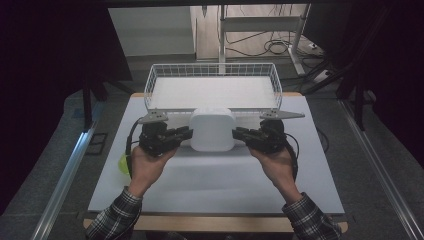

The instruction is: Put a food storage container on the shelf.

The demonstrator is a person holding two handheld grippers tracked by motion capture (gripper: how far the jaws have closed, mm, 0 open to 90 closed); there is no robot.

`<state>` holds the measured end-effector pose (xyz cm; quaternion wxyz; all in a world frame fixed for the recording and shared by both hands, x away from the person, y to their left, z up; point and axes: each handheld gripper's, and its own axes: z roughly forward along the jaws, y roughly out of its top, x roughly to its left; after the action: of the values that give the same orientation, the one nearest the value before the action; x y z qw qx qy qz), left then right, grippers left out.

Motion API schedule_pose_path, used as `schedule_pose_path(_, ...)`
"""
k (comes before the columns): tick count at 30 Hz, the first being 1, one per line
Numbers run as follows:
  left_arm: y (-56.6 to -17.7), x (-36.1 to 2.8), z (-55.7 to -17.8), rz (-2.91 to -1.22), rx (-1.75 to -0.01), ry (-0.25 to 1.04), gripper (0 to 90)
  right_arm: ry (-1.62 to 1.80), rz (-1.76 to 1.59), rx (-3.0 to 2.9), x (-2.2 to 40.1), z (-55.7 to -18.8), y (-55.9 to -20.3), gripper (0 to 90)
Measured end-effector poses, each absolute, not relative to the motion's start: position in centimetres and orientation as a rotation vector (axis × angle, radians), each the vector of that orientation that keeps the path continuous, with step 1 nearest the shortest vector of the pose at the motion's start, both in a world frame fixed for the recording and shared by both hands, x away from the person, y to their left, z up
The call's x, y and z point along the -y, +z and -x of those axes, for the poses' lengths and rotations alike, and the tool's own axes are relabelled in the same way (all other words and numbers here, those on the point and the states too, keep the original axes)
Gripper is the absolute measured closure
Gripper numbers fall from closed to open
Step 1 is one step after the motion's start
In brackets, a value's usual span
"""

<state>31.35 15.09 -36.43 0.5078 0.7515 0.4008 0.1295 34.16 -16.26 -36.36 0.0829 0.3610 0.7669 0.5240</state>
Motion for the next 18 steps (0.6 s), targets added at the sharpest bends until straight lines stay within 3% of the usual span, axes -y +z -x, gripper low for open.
schedule_pose_path(18,-31.3,-15.6,-34.3,-1.771,-0.938,0.367,78.7,1.587,-1.024,-2.212,15.6,-37.1,-31.0,79.0)
